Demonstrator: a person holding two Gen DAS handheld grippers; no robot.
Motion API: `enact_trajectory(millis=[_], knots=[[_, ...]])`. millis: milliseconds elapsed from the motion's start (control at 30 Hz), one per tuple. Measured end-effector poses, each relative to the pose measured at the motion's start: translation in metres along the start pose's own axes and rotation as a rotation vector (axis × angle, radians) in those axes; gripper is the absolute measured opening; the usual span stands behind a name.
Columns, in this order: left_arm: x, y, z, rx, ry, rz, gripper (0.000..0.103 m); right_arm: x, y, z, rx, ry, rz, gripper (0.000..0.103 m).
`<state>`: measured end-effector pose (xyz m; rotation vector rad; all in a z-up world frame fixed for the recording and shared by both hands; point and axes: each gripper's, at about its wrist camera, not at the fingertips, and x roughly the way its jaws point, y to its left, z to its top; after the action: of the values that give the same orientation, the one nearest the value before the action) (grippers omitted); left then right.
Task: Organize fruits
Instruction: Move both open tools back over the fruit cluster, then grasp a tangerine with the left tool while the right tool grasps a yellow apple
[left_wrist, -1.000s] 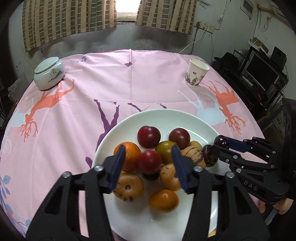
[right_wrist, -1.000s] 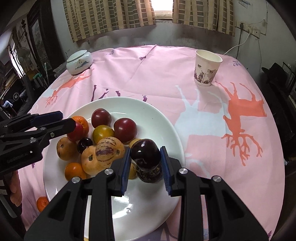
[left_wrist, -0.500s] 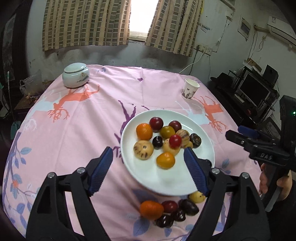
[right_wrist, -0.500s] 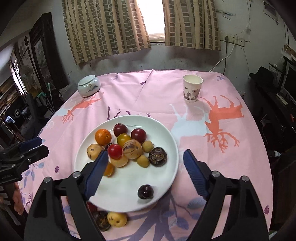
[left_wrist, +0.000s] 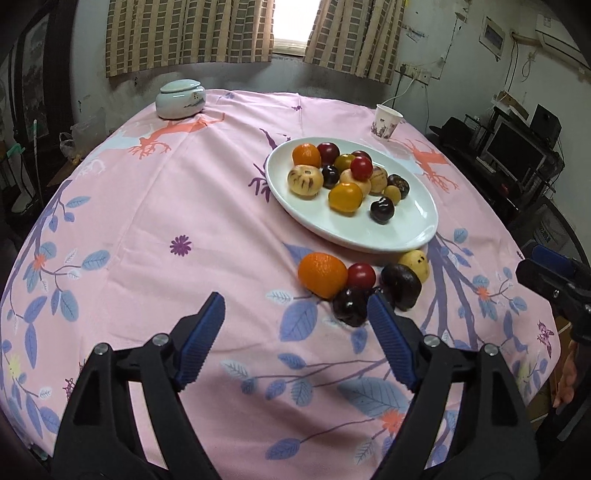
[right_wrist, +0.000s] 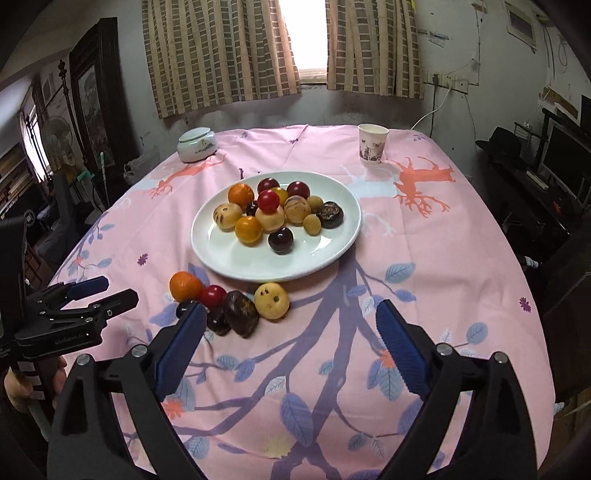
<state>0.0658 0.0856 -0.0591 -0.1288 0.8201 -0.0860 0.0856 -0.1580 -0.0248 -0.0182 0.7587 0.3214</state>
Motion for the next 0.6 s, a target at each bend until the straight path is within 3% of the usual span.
enact_trajectory(millis=[333,400,433,467,600], knots=[[-0.003,-0.013,-0.007,0.041,-0.003,-0.001,0.085,0.017,0.010,-0.012,-0.057,0.006,-0.023,0.093],[-0.002,-0.010,-0.007,0.036,0.002,-0.002,0.085,0.032,0.008,-0.011,-0.067,0.010,-0.009,0.083],[-0.001,-0.009,-0.007,0.034,0.004,-0.003,0.085,0.044,0.007,-0.010,-0.074,0.041,0.012,0.062],[-0.001,-0.007,-0.007,0.031,0.004,-0.005,0.085,0.056,0.006,-0.008,-0.077,0.076,0.029,0.051],[-0.001,-0.002,-0.008,0.026,0.003,-0.009,0.085,0.092,0.004,-0.004,-0.065,0.156,0.065,0.049]])
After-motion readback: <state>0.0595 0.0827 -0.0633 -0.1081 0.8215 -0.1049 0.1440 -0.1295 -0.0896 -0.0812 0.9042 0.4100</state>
